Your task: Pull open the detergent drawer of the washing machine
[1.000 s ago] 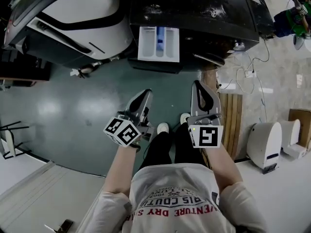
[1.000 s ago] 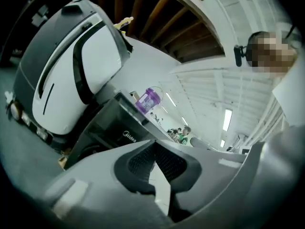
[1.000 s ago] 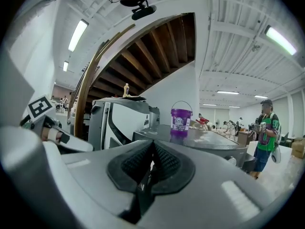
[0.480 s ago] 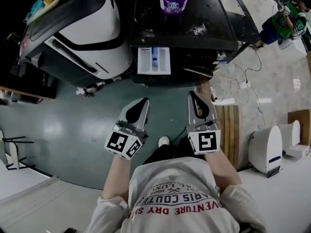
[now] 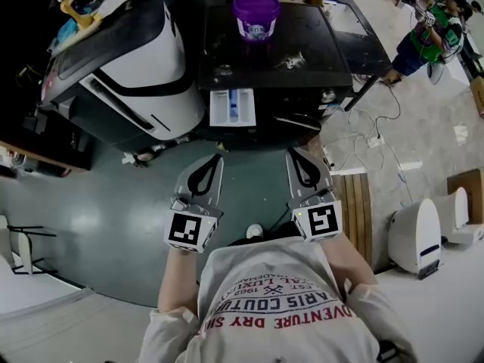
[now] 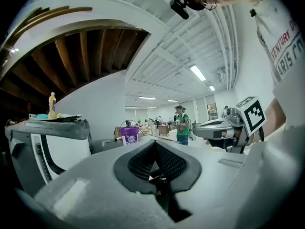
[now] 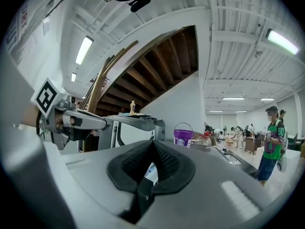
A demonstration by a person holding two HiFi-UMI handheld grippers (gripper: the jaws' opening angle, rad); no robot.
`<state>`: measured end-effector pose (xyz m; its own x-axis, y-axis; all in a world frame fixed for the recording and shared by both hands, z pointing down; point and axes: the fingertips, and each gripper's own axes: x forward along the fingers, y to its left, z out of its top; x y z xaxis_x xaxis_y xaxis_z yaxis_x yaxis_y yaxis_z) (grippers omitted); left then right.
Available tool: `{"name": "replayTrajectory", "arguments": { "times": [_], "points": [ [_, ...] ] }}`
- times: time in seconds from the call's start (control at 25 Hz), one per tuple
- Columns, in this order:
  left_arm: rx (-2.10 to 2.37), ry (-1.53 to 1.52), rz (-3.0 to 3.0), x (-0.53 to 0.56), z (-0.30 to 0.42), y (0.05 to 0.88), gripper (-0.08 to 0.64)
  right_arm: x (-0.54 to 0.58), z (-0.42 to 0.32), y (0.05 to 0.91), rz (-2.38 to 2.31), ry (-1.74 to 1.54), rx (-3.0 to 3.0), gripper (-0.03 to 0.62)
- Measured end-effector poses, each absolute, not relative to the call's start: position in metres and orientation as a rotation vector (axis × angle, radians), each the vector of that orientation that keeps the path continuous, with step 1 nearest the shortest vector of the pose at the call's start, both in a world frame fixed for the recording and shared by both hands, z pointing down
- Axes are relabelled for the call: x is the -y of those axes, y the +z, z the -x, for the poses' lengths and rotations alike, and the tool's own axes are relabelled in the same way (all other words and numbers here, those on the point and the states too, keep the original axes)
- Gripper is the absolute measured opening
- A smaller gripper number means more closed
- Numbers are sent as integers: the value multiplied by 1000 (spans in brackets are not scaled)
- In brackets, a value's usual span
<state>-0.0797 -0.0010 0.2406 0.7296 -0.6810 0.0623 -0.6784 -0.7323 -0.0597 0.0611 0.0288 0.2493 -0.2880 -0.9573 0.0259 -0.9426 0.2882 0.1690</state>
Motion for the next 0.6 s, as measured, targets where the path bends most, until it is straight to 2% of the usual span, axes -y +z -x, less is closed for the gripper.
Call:
{"name": "replayTrajectory", "arguments": {
  "times": [0.6],
  "points": [
    [-1127,-159,2871,-12,83,235,2,-40,-57,248,-1758,-128,2454,0]
  ]
}}
